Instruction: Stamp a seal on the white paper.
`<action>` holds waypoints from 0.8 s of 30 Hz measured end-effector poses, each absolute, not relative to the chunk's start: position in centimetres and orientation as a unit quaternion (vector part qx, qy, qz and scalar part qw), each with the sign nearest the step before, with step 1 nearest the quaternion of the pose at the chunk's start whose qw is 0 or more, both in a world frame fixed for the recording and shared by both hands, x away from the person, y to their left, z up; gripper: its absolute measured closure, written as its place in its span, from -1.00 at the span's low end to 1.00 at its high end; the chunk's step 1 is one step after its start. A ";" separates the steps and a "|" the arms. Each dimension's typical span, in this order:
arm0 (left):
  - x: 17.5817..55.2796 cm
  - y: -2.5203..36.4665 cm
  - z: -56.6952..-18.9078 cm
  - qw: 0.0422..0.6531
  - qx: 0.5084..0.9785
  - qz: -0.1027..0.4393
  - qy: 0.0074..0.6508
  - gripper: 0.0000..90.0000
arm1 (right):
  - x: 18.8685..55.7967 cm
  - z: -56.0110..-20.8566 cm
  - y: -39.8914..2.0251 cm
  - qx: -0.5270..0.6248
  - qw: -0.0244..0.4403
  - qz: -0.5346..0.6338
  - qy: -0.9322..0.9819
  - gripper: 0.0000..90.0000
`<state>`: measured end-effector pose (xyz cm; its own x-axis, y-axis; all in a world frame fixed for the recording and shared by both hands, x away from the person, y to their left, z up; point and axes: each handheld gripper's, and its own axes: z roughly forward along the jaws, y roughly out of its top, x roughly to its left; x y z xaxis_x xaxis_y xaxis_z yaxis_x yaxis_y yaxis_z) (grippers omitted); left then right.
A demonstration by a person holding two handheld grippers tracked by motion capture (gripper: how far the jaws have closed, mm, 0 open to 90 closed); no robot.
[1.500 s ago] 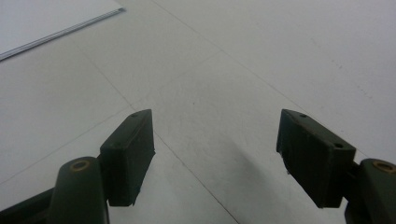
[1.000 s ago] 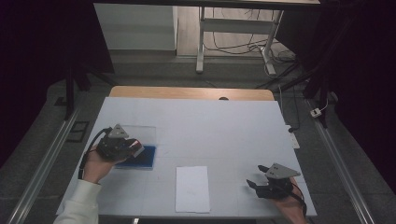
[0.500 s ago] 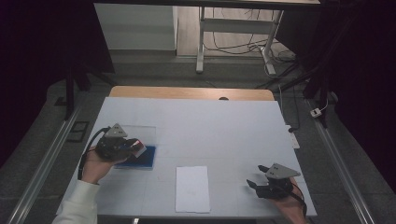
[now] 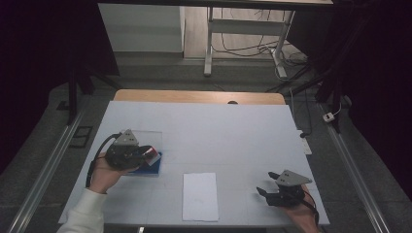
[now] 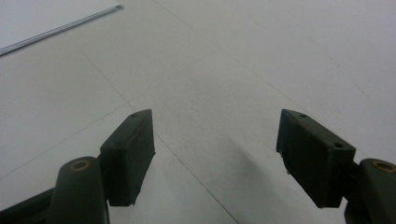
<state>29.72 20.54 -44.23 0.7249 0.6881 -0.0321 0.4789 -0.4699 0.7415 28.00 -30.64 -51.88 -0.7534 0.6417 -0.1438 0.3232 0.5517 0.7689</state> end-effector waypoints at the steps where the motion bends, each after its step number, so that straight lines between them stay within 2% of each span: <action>1: 29.7 20.4 -44.2 0.384 0.846 0.137 0.343 0.55 | 28.0 -51.9 -30.6 0.282 0.209 0.382 0.855 -0.39; 24: 29.0 16.7 -44.1 0.390 0.861 0.126 0.301 0.55 | 27.9 -51.8 -30.7 0.281 0.211 0.382 0.855 -0.39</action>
